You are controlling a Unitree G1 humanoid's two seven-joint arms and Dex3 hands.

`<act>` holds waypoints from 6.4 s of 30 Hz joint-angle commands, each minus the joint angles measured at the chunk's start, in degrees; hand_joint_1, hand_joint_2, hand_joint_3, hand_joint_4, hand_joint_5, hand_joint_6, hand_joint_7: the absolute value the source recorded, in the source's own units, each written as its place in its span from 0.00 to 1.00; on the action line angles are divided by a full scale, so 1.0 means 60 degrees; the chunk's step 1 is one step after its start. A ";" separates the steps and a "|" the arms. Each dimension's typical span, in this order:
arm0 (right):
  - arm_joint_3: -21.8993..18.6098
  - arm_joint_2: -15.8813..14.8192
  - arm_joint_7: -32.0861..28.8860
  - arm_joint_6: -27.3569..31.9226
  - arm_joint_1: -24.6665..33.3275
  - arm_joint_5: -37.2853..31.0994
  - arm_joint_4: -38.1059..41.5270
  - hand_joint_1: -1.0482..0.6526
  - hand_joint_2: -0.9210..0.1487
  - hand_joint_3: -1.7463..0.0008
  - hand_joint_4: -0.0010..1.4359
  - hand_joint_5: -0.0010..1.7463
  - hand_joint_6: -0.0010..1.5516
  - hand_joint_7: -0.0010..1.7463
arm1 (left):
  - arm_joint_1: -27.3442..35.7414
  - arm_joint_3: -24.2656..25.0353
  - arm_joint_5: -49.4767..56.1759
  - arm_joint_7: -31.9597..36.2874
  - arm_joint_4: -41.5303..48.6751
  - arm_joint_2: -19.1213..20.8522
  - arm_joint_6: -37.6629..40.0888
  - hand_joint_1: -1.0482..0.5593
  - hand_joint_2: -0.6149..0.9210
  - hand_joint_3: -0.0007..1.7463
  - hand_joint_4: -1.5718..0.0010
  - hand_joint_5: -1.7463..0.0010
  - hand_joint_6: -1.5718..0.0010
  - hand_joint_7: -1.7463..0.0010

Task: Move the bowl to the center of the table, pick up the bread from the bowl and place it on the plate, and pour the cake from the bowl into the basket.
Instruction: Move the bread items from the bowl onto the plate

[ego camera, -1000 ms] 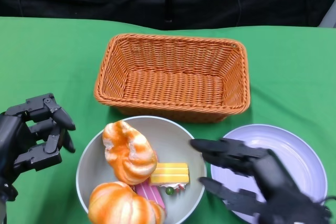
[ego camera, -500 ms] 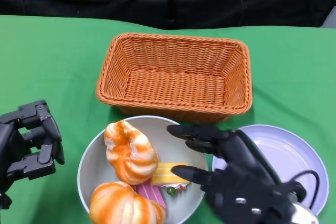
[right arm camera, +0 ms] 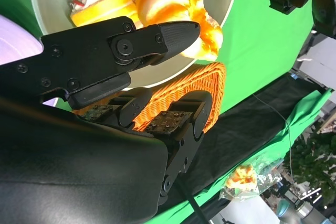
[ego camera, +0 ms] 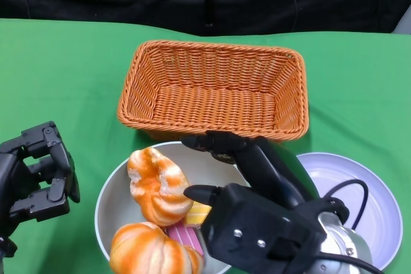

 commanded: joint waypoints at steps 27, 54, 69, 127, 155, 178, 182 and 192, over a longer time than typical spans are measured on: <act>0.1183 0.0512 0.0553 0.1732 -0.0288 -0.1928 0.0144 0.07 0.00 0.80 0.48 0.01 0.36 0.01 | 0.0057 0.0029 0.0101 0.0255 -0.0264 0.0187 0.0128 0.67 0.72 0.76 0.40 0.00 0.49 0.02; 0.1554 0.0911 0.0188 0.1635 -0.0380 -0.2045 0.0716 0.08 0.00 0.78 0.51 0.01 0.37 0.00 | 0.0108 -0.0067 0.0395 0.0517 -0.0337 0.0109 0.0025 0.67 0.71 0.77 0.38 0.00 0.47 0.04; 0.1338 0.0946 -0.0065 0.1402 -0.0377 -0.1627 0.1223 0.09 0.00 0.76 0.44 0.00 0.31 0.00 | 0.0168 -0.0041 0.0250 0.0454 -0.0445 0.0070 0.0126 0.68 0.70 0.81 0.40 0.00 0.48 0.05; 0.0449 0.0336 -0.1797 -0.1648 0.0124 -0.0620 0.2566 0.34 0.03 0.99 0.47 0.33 0.47 0.05 | 0.0135 -0.0054 0.0171 0.0370 -0.0341 0.0105 -0.0082 0.67 0.70 0.79 0.39 0.00 0.47 0.05; 0.0660 0.0299 -0.1434 -0.1342 0.0122 -0.0692 0.2404 0.22 0.00 0.90 0.30 0.03 0.28 0.00 | 0.0161 -0.0089 0.0255 0.0478 -0.0452 0.0094 -0.0007 0.68 0.68 0.81 0.40 0.00 0.47 0.05; 0.0452 0.0927 -0.1139 -0.0811 0.0542 0.0336 0.1530 0.19 0.00 0.93 0.25 0.00 0.21 0.00 | 0.0146 -0.0081 0.0359 0.0495 -0.0419 0.0098 -0.0031 0.67 0.69 0.81 0.40 0.00 0.47 0.06; 0.0429 0.0922 -0.1045 -0.0566 0.0538 0.0443 0.1228 0.18 0.00 0.93 0.25 0.00 0.20 0.00 | 0.0130 -0.0073 0.0292 0.0459 -0.0390 0.0070 -0.0016 0.67 0.69 0.81 0.40 0.00 0.47 0.05; 0.0320 0.0809 -0.0976 -0.0443 0.0354 0.0591 0.1134 0.18 0.00 0.93 0.24 0.00 0.12 0.00 | 0.0114 -0.0083 0.0322 0.0479 -0.0400 0.0083 -0.0022 0.67 0.69 0.81 0.40 0.00 0.48 0.05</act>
